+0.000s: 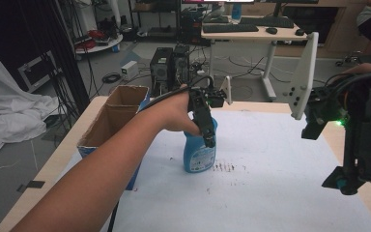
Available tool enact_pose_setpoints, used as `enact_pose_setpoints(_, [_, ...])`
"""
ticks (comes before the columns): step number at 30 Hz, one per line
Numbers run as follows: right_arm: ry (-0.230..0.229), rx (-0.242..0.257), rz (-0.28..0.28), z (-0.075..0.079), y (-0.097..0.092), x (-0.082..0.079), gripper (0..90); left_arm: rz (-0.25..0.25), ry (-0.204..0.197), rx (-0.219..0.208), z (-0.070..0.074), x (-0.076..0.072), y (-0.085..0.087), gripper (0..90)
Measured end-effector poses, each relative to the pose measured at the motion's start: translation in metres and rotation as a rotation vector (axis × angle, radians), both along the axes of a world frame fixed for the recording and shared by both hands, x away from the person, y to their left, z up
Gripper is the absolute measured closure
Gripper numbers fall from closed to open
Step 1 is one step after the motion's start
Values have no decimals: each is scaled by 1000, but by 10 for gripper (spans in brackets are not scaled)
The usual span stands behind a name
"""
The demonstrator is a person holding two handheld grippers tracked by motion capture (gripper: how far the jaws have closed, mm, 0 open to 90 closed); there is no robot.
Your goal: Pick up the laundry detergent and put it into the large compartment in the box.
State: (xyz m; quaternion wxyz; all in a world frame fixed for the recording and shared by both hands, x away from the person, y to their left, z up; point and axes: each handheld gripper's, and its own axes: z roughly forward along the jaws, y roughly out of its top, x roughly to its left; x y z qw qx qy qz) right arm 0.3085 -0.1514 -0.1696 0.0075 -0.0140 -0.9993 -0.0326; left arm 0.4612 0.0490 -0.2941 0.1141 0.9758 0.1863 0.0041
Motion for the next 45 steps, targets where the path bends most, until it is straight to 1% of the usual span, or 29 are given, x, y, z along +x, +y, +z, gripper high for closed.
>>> enact_pose_setpoints(6, [1, -3, -7, 0, -1, 0, 44, 5, -11, 5, -2, 1, -1, 145])
enact_pose_setpoints(11, [0, -1, -7, 0, -1, 1, 44, 1, -10, 3, -2, 2, -2, 157])
enact_pose_setpoints(12, [0, -3, -10, 0, -1, 1, 44, 3, -11, 2, -2, 2, -2, 170])
enact_pose_setpoints(16, [3, -2, -5, -1, -1, 2, 44, 1, -20, 12, -2, 2, -2, 176])
enact_pose_setpoints(20, [3, -1, -5, -1, 0, 2, 44, 0, -25, 13, -2, 1, -2, 203])
enact_pose_setpoints(26, [1, -5, -10, -1, 0, 1, 44, 3, -36, 31, -3, 1, -3, 242])
enact_pose_setpoints(28, [2, -5, -11, -1, 0, 1, 44, 3, -37, 32, -3, 2, -3, 243])
enact_pose_setpoints(30, [2, -5, -12, -1, 0, 1, 44, 2, -45, 36, -4, 2, -3, 244])
enact_pose_setpoints(32, [2, -6, -8, -1, 0, 2, 44, 0, -42, 34, -3, 2, -3, 267])
enact_pose_setpoints(37, [5, -6, -6, -3, 1, 4, 44, 3, -44, 26, -3, 3, -4, 287])
enact_pose_setpoints(42, [8, -6, -8, -3, 1, 5, 44, -3, -39, 34, -5, 4, -3, 308])
enact_pose_setpoints(43, [10, -6, -8, -4, 1, 5, 44, -1, -36, 32, -5, 4, -3, 324])
enact_pose_setpoints(45, [10, -7, -7, -4, 1, 6, 44, -2, -34, 30, -5, 4, -3, 329])
